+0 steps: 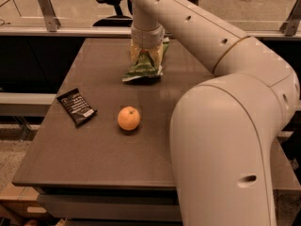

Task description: Pick green jalapeno chip bag

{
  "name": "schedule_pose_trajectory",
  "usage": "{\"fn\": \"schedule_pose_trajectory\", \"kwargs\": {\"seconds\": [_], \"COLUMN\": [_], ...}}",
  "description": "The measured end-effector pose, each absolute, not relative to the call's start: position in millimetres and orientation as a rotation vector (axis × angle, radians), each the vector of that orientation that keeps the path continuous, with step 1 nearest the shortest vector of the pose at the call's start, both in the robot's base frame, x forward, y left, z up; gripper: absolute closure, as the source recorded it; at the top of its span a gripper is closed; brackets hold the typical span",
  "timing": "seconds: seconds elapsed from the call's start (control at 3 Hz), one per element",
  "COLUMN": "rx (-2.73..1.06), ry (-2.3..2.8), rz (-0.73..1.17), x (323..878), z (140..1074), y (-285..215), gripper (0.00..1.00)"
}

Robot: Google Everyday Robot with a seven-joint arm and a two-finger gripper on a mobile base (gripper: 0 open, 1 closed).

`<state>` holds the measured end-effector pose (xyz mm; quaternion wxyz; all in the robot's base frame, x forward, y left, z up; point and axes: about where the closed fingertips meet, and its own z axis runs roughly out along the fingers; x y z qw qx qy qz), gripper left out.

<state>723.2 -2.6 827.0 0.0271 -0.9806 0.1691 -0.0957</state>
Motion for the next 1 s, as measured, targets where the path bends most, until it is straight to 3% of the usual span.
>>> {"fn": "schedule_pose_trajectory", "kwargs": {"seconds": [0.33, 0.67, 1.0], "rx": [-3.025, -3.025, -3.024], "ry": [0.52, 0.52, 0.52], "rz": [-0.3, -0.3, -0.3], "x": [724.9, 724.9, 724.9], "z": [825.7, 828.6, 828.9], "y": [-1.4, -1.4, -1.4], "gripper": [0.87, 1.0, 1.0]}}
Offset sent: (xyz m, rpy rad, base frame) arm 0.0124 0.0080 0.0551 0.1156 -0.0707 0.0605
